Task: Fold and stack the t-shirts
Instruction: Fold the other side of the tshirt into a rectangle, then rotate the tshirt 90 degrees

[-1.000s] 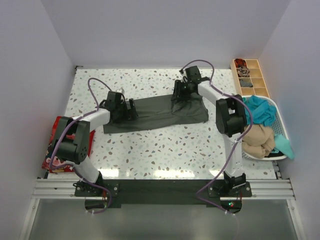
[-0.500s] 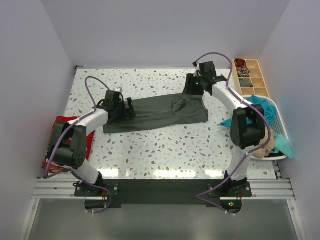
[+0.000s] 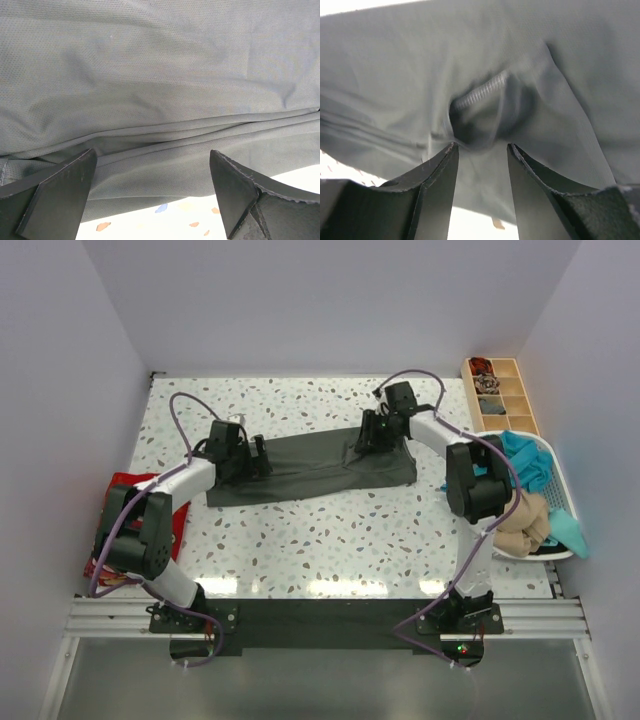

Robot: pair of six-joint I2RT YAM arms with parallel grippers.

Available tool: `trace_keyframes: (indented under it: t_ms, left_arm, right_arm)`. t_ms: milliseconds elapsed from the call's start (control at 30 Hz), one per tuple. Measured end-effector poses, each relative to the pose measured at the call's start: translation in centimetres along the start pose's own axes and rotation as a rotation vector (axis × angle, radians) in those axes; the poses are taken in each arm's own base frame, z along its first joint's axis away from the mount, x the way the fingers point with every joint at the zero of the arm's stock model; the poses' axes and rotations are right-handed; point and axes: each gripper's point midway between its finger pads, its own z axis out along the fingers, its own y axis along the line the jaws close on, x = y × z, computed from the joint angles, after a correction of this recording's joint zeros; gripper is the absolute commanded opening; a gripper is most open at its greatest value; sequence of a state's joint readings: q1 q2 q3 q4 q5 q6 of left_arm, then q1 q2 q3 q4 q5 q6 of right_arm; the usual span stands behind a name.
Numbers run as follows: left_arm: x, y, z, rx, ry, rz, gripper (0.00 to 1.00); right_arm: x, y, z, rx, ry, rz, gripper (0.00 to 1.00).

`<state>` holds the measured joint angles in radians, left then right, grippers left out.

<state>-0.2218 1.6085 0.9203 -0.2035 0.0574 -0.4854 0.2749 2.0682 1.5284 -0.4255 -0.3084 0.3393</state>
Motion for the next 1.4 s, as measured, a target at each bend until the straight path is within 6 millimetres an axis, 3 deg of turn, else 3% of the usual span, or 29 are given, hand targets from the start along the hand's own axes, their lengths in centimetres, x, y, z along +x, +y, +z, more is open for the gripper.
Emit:
trace_keyframes:
  t_ms: [267,433,567,733,900,1000,1100,1333,1400]
  left_arm:
    - [0.1,-0.1,0.0,0.005,0.003,0.0,1.0]
    - [0.1,-0.1,0.0,0.005,0.003,0.0,1.0]
    - [0.1,-0.1,0.0,0.005,0.003,0.0,1.0]
    - [-0.4,-0.3,-0.1,0.01,-0.007,0.008,1.0]
    - [-3.0,-1.7,-0.5,0.05,-0.074,0.017,1.0]
    - [-4.4,-2.5,-0.5,0.082,-0.115,0.026,1.0]
    - [-4.9,-3.2,0.5,0.112,-0.12,0.037,1.0]
    - [-1.5,-2.0,4.2,0.095,-0.003,0.029,1.0]
    - [-1.6,-2.2,4.3,0.104,-0.011,0.025,1.0]
  right_arm:
    - [-1.1,1.8,3.3,-0.05,0.013,-0.017,0.48]
    - [-2.4,3.6,3.9,-0.089,-0.008,-0.046,0.48]
    - [-2.6,3.6,3.7,-0.081,-0.018,-0.055,0.5]
    - [-2.3,2.2,1.6,-0.001,-0.04,-0.07,0.51]
    - [-2.3,1.3,-2.7,0.065,-0.101,-0.076,0.52]
    - [-2.6,0.7,-3.9,0.089,-0.132,-0.069,0.52]
    - [-2.1,-0.6,-3.5,0.116,-0.117,-0.049,0.51]
    - [-0.5,-3.6,0.6,0.173,-0.026,0.007,0.5]
    - [-1.2,-3.6,1.4,0.172,-0.023,0.017,0.49]
